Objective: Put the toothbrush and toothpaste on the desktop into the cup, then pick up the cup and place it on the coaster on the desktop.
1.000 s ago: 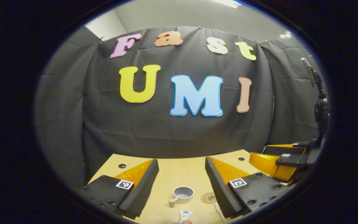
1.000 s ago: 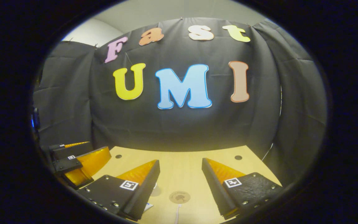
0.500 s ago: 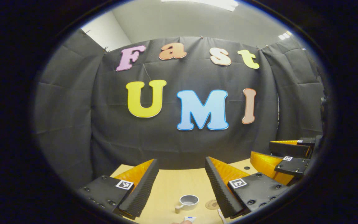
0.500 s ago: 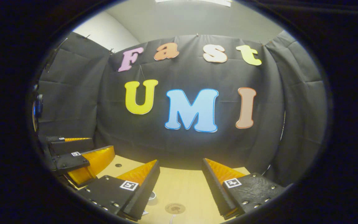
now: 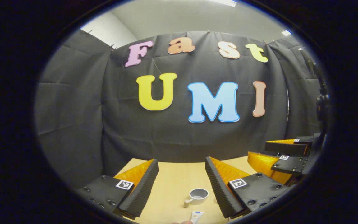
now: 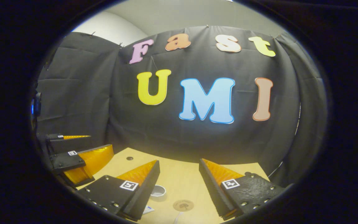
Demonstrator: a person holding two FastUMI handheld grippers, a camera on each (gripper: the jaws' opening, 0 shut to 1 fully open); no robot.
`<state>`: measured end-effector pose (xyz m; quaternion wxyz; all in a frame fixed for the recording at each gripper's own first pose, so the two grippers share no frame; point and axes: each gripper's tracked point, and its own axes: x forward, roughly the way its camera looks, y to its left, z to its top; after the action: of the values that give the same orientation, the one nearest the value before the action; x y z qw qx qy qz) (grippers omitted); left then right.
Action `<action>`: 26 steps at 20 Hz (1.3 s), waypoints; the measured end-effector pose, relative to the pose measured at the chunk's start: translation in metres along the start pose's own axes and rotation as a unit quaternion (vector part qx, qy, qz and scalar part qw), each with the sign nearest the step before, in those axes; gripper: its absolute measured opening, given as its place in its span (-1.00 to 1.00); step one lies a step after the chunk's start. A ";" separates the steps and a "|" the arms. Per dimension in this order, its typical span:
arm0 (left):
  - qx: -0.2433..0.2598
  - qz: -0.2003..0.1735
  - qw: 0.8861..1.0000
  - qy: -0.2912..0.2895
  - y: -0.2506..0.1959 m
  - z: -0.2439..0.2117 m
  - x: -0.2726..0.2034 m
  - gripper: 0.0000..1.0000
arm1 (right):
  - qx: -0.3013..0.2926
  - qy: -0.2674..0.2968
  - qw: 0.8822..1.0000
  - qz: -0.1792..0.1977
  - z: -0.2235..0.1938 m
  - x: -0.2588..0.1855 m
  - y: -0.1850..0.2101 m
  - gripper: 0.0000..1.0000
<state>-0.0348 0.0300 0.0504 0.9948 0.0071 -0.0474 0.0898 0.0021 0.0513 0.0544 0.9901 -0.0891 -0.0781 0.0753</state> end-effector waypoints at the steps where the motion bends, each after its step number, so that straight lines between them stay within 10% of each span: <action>1: 0.002 -0.006 1.000 0.016 -0.003 -0.012 0.002 0.92 | 0.008 0.017 1.000 0.002 -0.010 0.003 0.000 0.65; 14: 0.029 -0.091 0.969 0.230 -0.040 -0.206 0.001 1.00 | 0.102 0.245 0.964 -0.015 -0.180 -0.015 -0.011 0.70; 26: 0.019 -0.112 0.909 0.401 -0.091 -0.282 0.008 1.00 | 0.141 0.406 0.903 -0.007 -0.305 -0.037 0.004 0.70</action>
<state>0.0159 -0.0513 -0.2301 0.9333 -0.0055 0.3582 -0.0261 0.0170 -0.0013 -0.2483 0.9387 0.0290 0.3417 0.0359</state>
